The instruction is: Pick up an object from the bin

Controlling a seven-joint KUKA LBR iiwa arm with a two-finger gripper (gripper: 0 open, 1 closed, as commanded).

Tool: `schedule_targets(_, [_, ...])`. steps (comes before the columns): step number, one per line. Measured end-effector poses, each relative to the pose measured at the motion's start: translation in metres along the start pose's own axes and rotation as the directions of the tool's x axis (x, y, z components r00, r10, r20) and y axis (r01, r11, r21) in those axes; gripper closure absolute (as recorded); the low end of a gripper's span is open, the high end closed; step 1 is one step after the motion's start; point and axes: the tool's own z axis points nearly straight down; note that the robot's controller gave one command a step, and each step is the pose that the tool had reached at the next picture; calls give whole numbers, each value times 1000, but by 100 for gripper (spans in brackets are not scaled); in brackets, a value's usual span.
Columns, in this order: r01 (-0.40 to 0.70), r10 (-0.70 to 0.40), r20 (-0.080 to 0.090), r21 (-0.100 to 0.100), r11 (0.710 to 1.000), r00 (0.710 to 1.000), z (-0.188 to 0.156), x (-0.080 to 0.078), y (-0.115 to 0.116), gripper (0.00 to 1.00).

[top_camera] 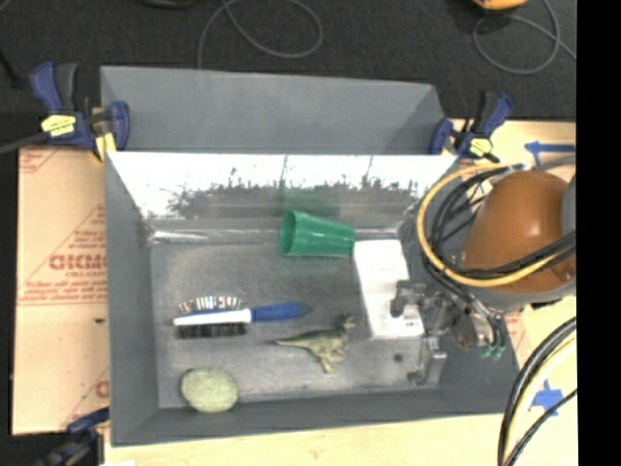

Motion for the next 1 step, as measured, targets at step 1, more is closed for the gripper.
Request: schedule_targets(1, [5,-5,8,1,1000,1000,-4,-2,0,0])
